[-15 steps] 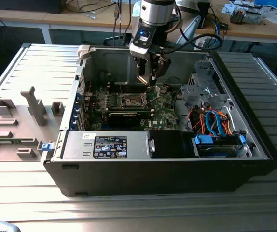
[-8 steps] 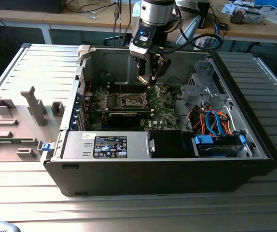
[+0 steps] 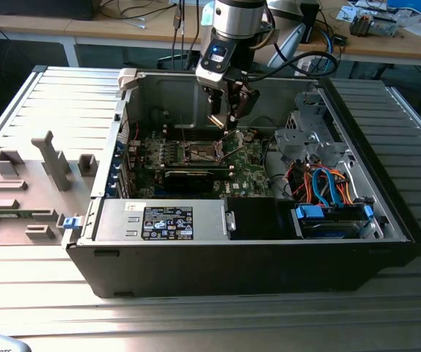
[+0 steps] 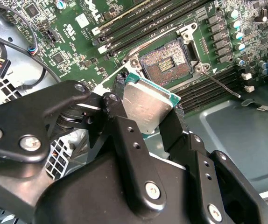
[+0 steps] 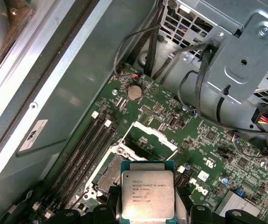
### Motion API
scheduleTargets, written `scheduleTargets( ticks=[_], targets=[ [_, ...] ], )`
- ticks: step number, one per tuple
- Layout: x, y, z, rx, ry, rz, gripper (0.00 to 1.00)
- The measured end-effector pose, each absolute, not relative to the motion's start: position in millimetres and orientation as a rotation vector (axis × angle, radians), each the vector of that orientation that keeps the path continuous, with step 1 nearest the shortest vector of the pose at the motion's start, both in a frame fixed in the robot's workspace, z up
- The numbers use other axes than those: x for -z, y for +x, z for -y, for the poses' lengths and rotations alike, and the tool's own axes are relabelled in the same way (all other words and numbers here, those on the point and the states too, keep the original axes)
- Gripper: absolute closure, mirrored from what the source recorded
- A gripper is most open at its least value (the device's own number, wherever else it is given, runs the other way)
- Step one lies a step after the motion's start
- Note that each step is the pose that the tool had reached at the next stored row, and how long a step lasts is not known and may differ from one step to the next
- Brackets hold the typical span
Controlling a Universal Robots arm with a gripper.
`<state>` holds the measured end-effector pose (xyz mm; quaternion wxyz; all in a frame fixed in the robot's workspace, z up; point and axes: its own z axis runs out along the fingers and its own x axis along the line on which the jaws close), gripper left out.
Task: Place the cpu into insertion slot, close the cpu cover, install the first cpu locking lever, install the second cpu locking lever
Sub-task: 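Place the cpu into insertion slot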
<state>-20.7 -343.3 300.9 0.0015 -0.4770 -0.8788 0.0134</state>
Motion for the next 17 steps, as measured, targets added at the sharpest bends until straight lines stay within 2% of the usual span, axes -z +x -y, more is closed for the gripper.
scheduleTargets(
  ticks=[17],
  targets=[
    [-300.9,-20.7,343.3,-0.046,-1.534,2.738,0.46]
  ],
)
